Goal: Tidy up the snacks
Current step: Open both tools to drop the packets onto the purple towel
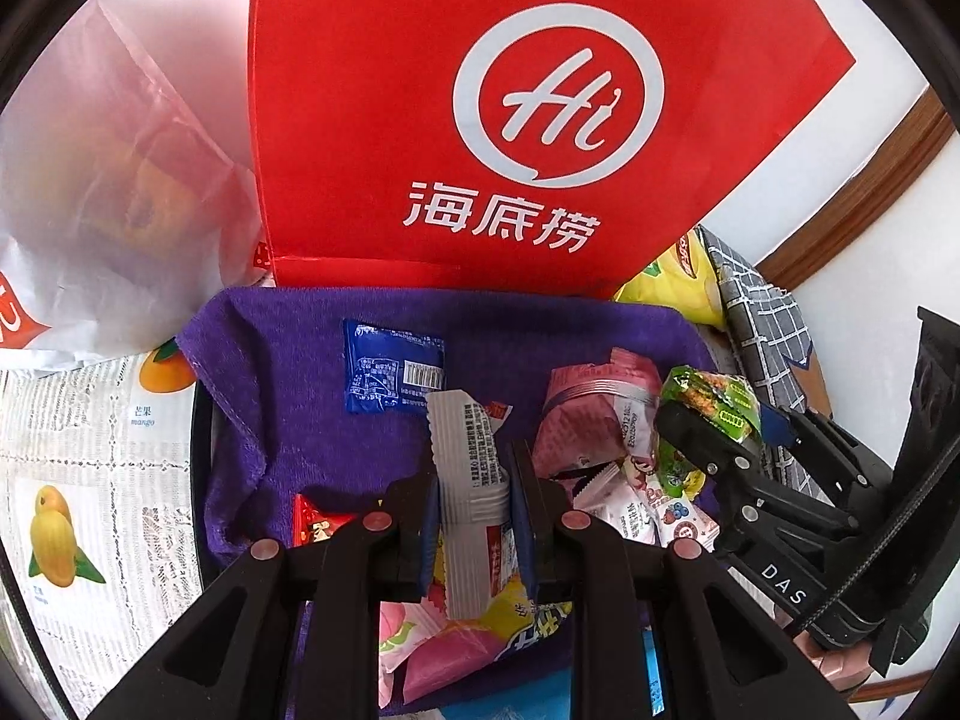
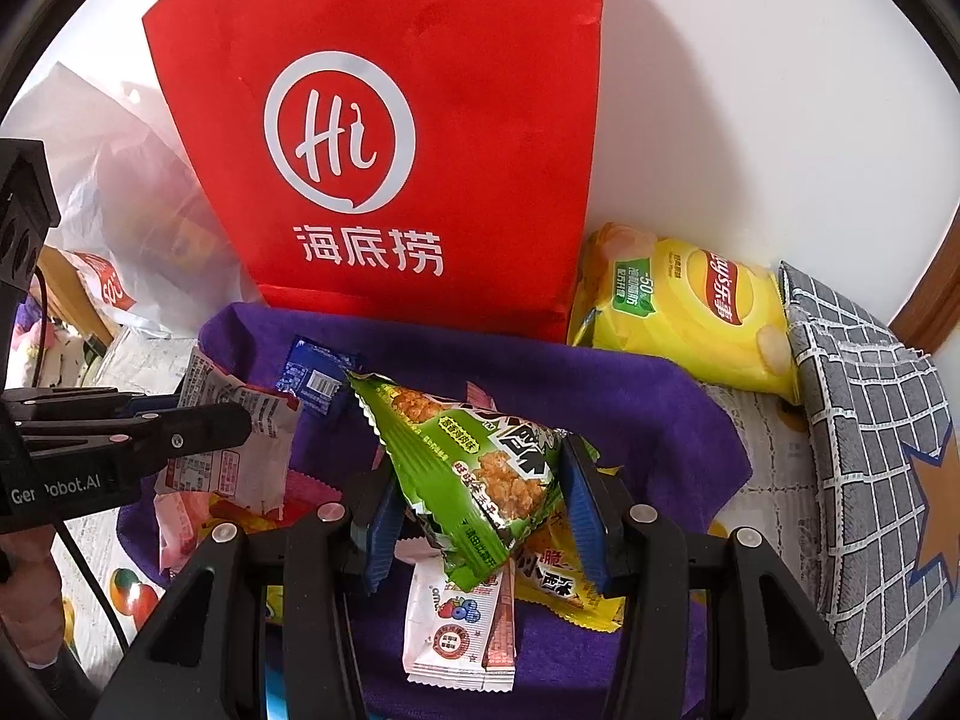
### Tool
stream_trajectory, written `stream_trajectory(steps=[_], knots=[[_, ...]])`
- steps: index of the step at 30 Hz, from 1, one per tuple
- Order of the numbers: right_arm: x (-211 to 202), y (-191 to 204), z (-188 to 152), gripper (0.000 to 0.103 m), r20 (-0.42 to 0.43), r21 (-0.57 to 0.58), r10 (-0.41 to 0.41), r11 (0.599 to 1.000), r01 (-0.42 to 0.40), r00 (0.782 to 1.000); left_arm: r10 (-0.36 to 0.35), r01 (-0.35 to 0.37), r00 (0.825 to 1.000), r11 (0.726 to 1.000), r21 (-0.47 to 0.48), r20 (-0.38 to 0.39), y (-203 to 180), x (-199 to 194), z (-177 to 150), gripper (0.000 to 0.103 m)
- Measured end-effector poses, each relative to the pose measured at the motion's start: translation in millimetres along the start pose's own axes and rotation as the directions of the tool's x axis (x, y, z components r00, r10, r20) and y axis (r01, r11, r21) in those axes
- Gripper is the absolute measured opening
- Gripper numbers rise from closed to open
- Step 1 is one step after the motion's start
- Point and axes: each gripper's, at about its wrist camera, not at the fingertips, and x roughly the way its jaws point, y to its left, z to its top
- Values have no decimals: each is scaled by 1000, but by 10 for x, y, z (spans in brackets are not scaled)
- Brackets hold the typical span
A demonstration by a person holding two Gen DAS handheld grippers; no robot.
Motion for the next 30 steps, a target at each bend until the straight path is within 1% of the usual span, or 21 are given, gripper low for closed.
stream_trajectory(steps=[8, 14, 20, 22, 24, 25, 27, 30], knots=[[24, -3, -1, 49, -6, 2, -9, 1000, 9, 1000, 1, -1, 1000, 1000, -5, -16, 0, 47, -1, 22], [36, -10, -3, 49, -13, 5, -14, 1000, 15, 1000, -1, 1, 1000, 1000, 6, -13, -23, 37, 0, 23], [34, -15, 1, 53, -13, 15, -12, 1000, 13, 1000, 12, -11, 1000, 1000, 13, -14, -41, 25, 5, 25], [25, -16, 4, 54, -14, 19, -13, 1000, 13, 1000, 21, -21, 1000, 1000, 16, -12, -54, 2, 5, 28], [-9, -16, 11, 55, -7, 25, -6, 1000, 6, 1000, 39, -39, 999, 999, 24, 5, -71, -41, 7, 36], [-31, -14, 14, 55, -2, 27, -3, 1000, 3, 1000, 50, -50, 999, 998, 29, 16, -76, -73, 8, 38], [-85, -10, 21, 61, 10, 29, -1, 1000, 0, 1000, 64, -65, 997, 997, 32, 34, -79, -132, 13, 46], [-184, -8, 36, 65, 29, 31, 2, 1000, -3, 1000, 67, -69, 996, 997, 35, 56, -97, -222, 24, 51]])
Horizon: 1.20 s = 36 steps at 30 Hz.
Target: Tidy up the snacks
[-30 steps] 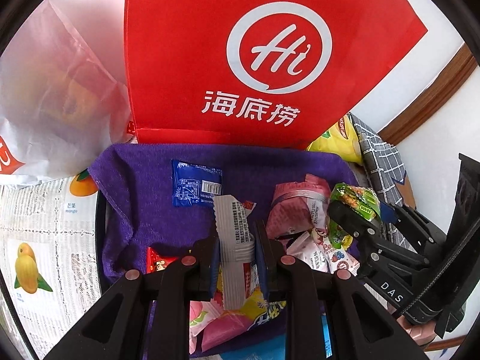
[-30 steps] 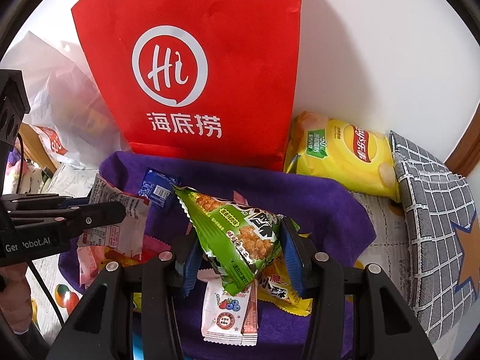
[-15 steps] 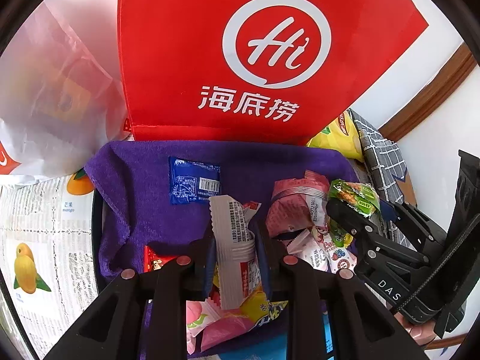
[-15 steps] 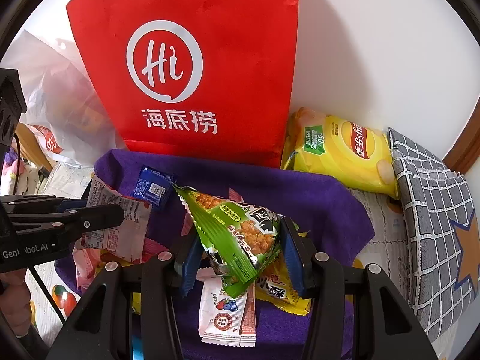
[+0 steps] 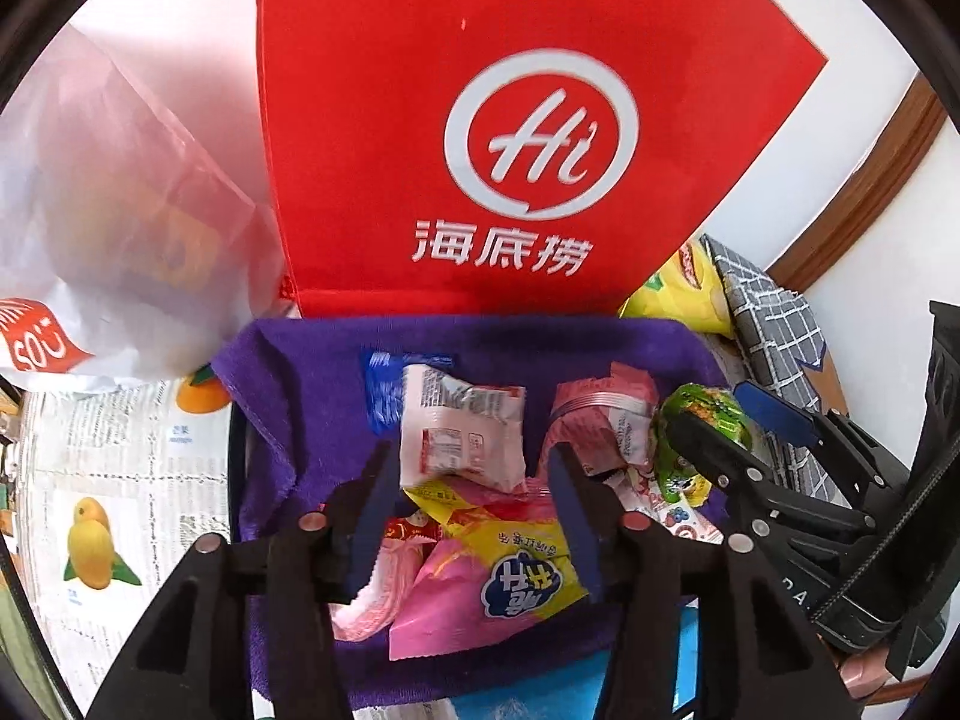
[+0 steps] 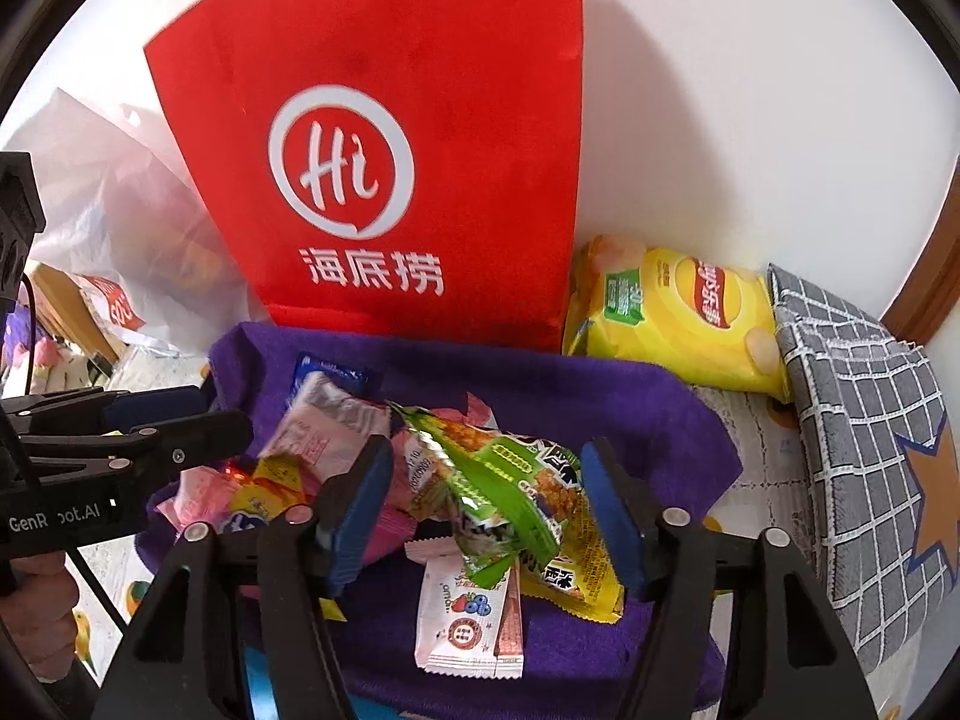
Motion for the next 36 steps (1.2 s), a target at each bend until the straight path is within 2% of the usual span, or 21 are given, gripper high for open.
stream_trajectory(steps=[7, 13, 17, 20, 23, 27, 30, 31, 33, 36], knots=[[-303, 14, 23, 70, 41, -5, -14, 1000, 14, 999, 22, -23, 999, 999, 27, 39, -102, -259, 6, 56], [-749, -31, -95, 76, 78, 44, -10, 999, 7, 997, 58, -63, 994, 997, 52, 96, -255, -649, -140, 67], [-1057, -37, -241, 77, 73, 77, 20, 997, -25, 997, 74, -82, 990, 995, 60, 118, -361, -938, -398, 74], [-1322, -50, -392, 77, 74, 105, 52, 993, -60, 996, 96, -103, 986, 993, 51, 133, -426, -1159, -620, 75], [-1643, -19, -571, 77, 101, 109, 1, 994, -12, 995, 100, -110, 982, 993, 50, 163, -524, -1420, -843, 77], [-2035, 53, -855, 77, 124, 100, -13, 995, 1, 992, 100, -117, 971, 991, 63, 216, -663, -1755, -1196, 82], [-2270, 102, -1101, 77, 147, 89, -72, 994, 59, 987, 87, -105, 969, 992, 66, 233, -754, -1939, -1467, 82], [-2332, 106, -1178, 78, 153, 90, -88, 993, 74, 984, 86, -104, 967, 992, 68, 238, -774, -1984, -1545, 82], [-2458, 121, -1362, 89, 168, 92, -105, 992, 91, 980, 81, -103, 964, 992, 72, 253, -829, -2074, -1719, 85], [-2628, 99, -1590, 95, 197, 98, -124, 989, 107, 972, 87, -113, 954, 991, 76, 286, -895, -2196, -1934, 89]])
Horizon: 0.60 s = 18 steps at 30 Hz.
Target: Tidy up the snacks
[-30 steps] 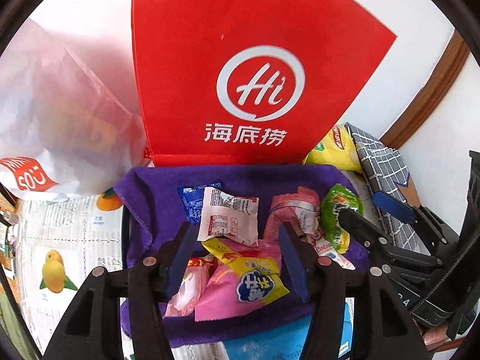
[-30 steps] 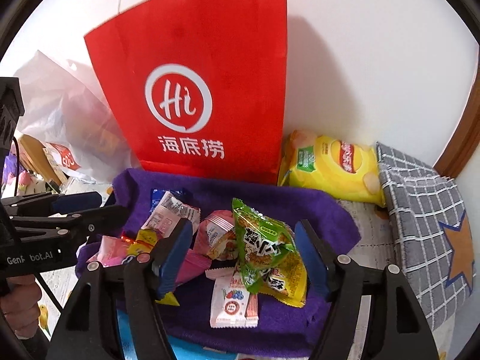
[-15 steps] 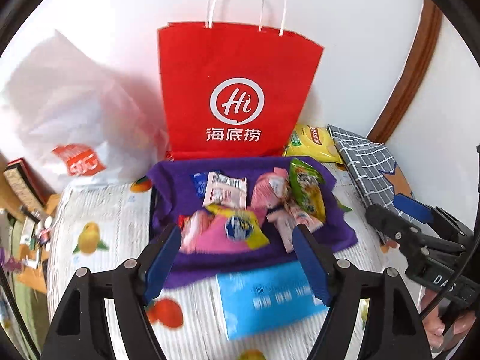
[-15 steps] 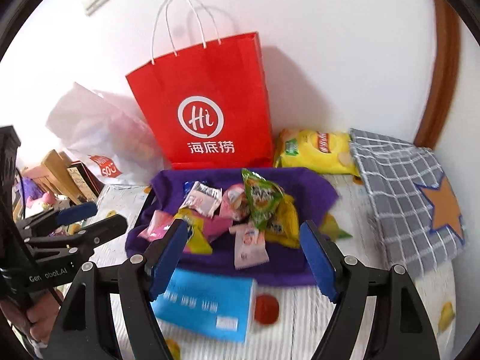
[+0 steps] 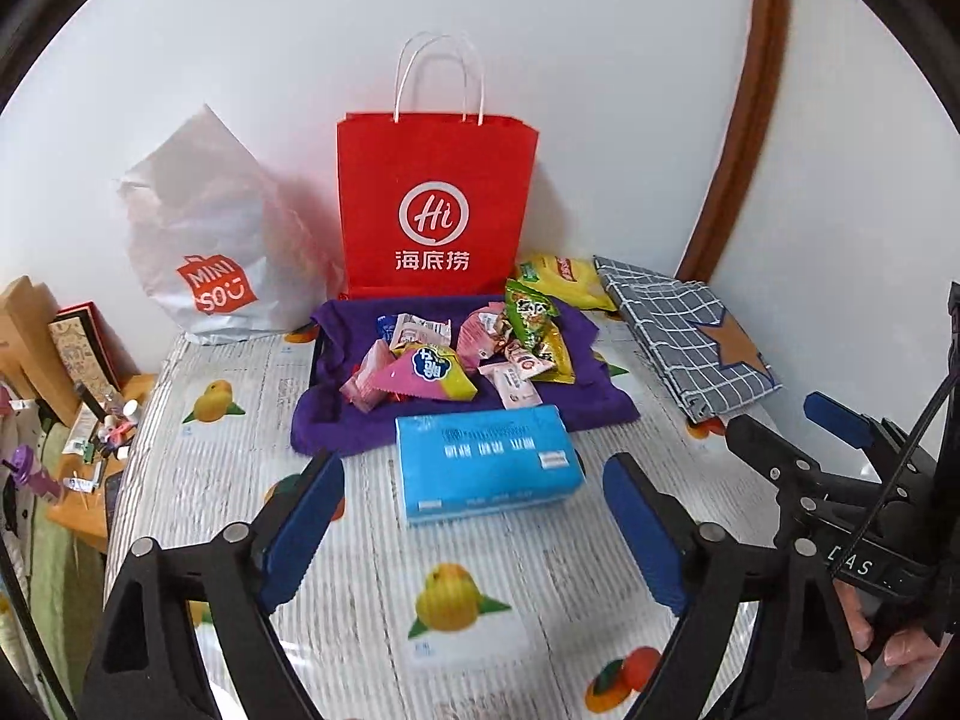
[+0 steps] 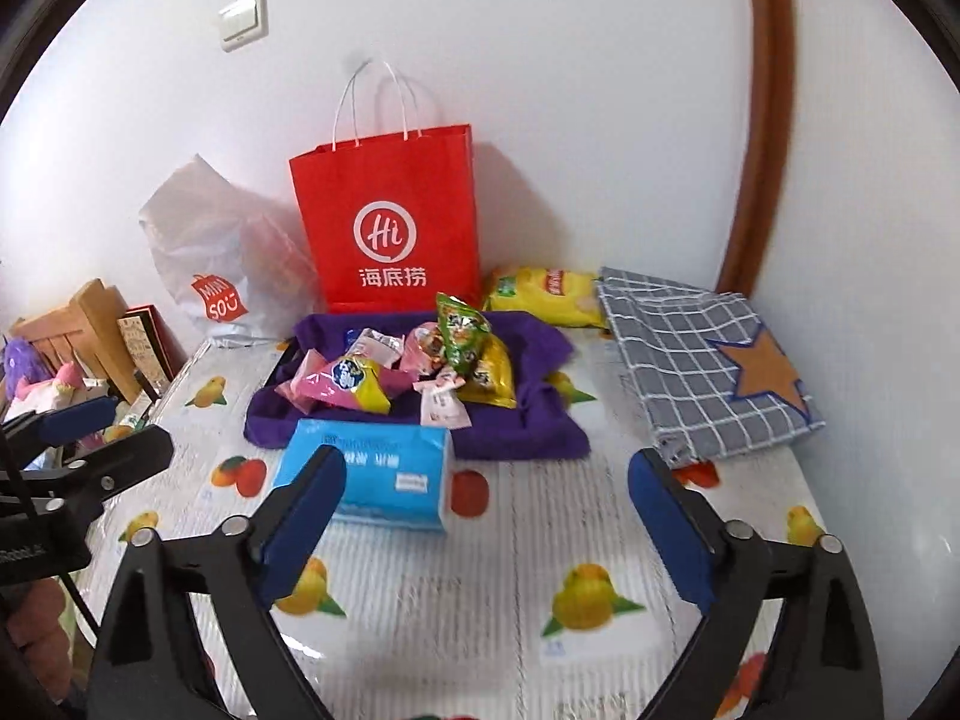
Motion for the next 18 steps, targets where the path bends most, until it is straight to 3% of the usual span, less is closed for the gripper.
stream_trajectory(steps=[6, 18], knots=[[-277, -87, -250, 103, 30, 19, 5, 1000, -5, 1000, 10, -10, 999, 1000, 1, 30, -91, -244, -275, 91], [-630, -109, -524, 103, 76, 25, 3, 1000, -5, 997, 52, -51, 995, 999, -8, 88, -164, -498, -488, 92]])
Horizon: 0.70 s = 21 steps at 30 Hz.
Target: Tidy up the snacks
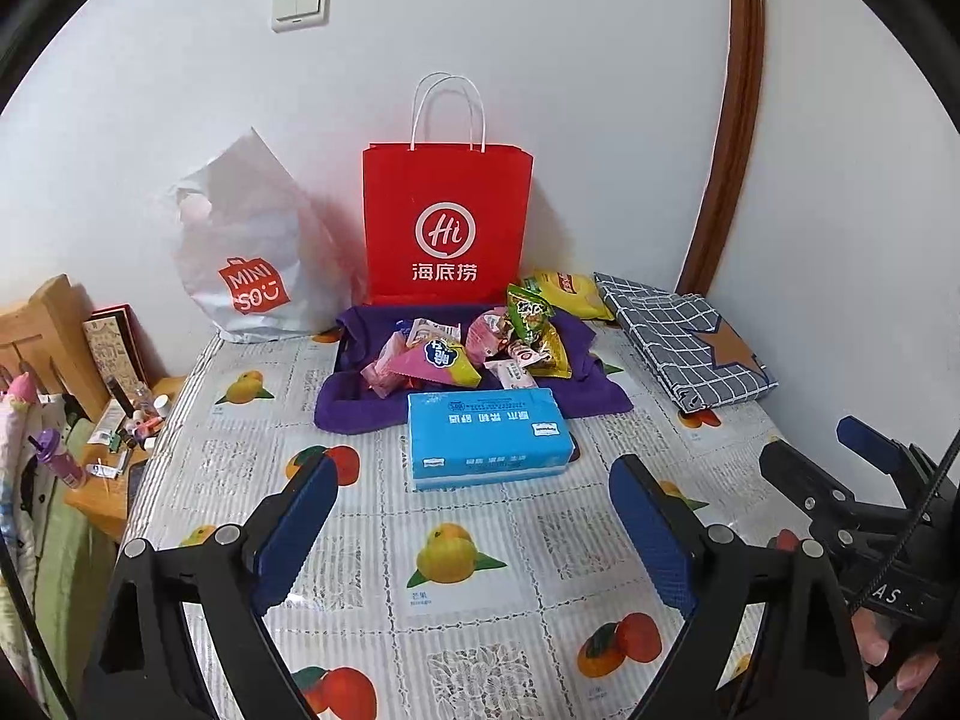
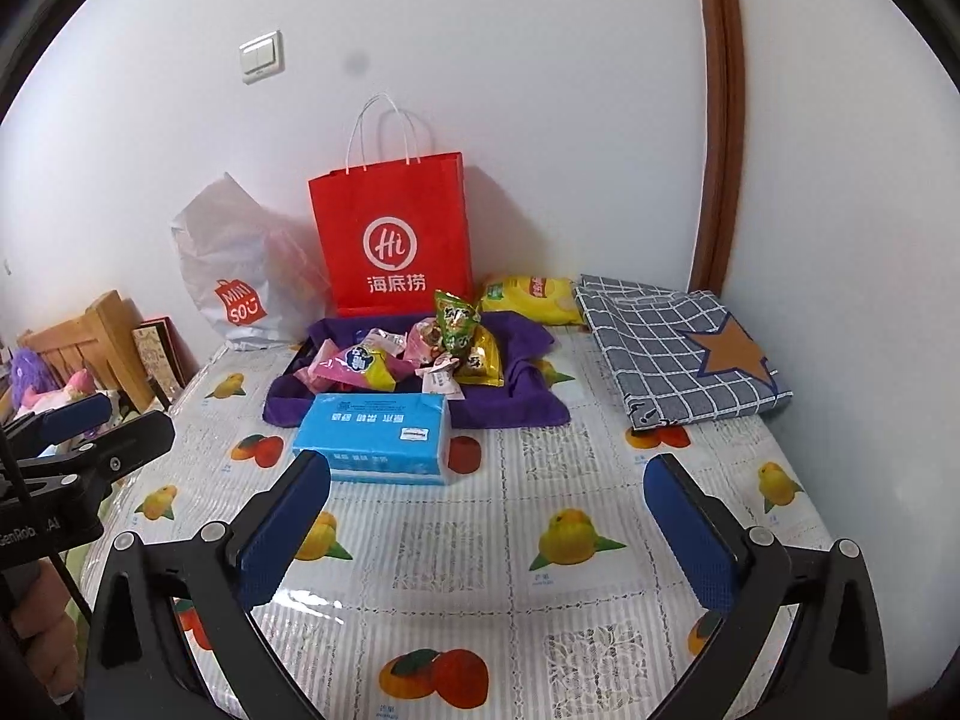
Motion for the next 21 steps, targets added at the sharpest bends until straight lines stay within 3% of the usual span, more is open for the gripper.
stream_trajectory(steps=[21], knots=[[-71, -34, -20, 103, 13, 5, -7, 1000, 7, 1000, 8, -8, 1000, 1000, -4, -4, -8, -16, -67, 92]])
